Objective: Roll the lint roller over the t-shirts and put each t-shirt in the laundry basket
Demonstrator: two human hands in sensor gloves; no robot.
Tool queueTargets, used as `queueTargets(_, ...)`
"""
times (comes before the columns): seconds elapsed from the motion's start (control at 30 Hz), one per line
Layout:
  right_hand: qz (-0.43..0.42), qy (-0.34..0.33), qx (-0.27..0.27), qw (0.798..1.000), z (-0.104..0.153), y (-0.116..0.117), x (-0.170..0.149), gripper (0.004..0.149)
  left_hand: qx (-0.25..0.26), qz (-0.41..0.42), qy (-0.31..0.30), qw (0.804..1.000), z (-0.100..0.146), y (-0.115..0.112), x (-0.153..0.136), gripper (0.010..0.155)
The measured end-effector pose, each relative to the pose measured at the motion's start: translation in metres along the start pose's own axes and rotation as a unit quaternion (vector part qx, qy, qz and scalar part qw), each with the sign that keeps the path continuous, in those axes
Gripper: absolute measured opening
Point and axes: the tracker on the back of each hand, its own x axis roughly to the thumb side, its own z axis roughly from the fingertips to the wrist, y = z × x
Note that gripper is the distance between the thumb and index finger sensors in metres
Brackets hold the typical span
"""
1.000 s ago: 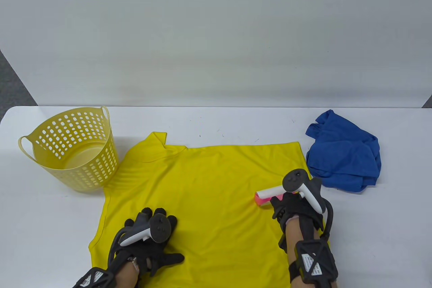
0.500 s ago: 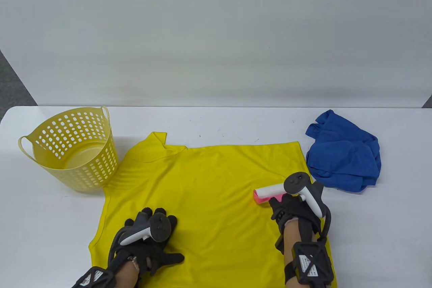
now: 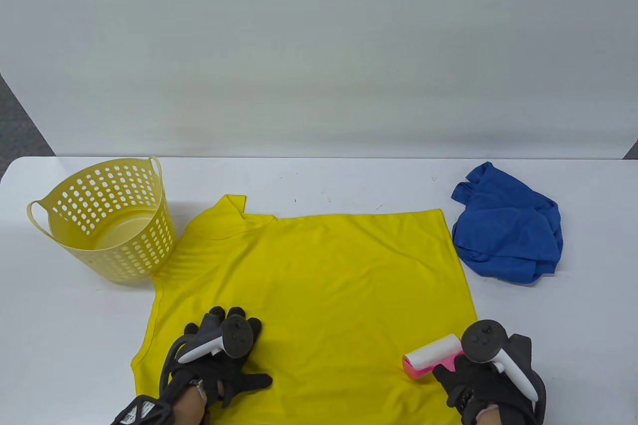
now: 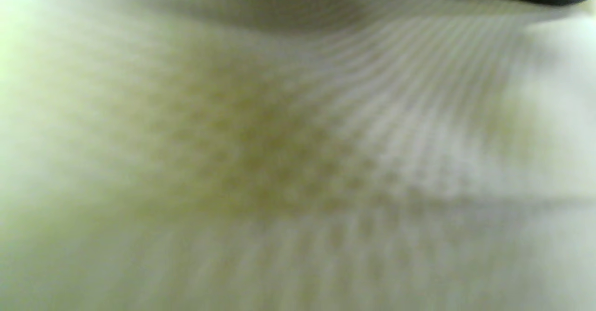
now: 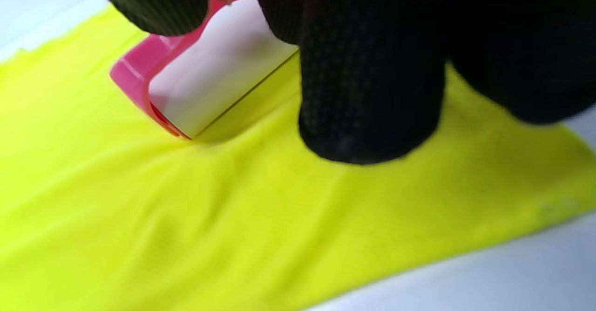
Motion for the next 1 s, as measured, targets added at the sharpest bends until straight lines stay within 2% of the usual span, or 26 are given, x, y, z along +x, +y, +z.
queueTargets(0.07, -0.010, -0.014, -0.019, 1.000, -0.004, -0.002, 0.000, 0.062, 0.001, -0.001, 0.001, 1.000, 0.000, 0.000, 0.000, 0.107)
queueTargets(0.2, -0.031, -0.014, -0.108, 0.994, -0.013, -0.010, 0.005, 0.062, 0.001, 0.000, 0.000, 1.000, 0.000, 0.000, 0.000, 0.107)
queueTargets(0.33, -0.062, -0.005, -0.202, 0.977, -0.023, -0.020, -0.001, 0.062, 0.001, 0.000, -0.001, 1.000, 0.000, -0.001, 0.000, 0.108)
queueTargets(0.43, -0.078, 0.042, -0.292, 0.952, -0.024, -0.021, -0.030, 0.062, 0.002, 0.000, -0.001, 1.000, 0.000, -0.001, 0.000, 0.108)
queueTargets(0.53, -0.104, 0.089, -0.322, 0.937, -0.017, -0.027, -0.064, 0.062, 0.002, 0.001, -0.003, 1.000, 0.000, -0.001, 0.000, 0.108)
queueTargets(0.6, -0.141, 0.110, -0.330, 0.927, -0.015, -0.027, -0.082, 0.062, 0.001, 0.002, -0.004, 1.000, 0.000, -0.001, 0.000, 0.108)
queueTargets(0.7, -0.193, 0.127, -0.295, 0.927, -0.016, -0.025, -0.093, 0.064, 0.002, 0.003, -0.006, 1.000, 0.000, -0.001, 0.000, 0.108)
queueTargets(0.8, -0.176, 0.125, -0.301, 0.929, -0.021, -0.024, -0.091, 0.065, 0.003, 0.003, -0.005, 1.000, 0.000, -0.002, 0.000, 0.108)
queueTargets(0.93, -0.140, 0.156, -0.263, 0.942, -0.028, -0.020, -0.091, 0.066, 0.008, 0.001, -0.003, 1.000, 0.000, -0.001, -0.001, 0.107)
queueTargets(1.0, -0.120, 0.172, -0.276, 0.938, -0.028, -0.019, -0.090, 0.067, 0.012, 0.000, -0.002, 1.000, 0.000, -0.001, -0.001, 0.107)
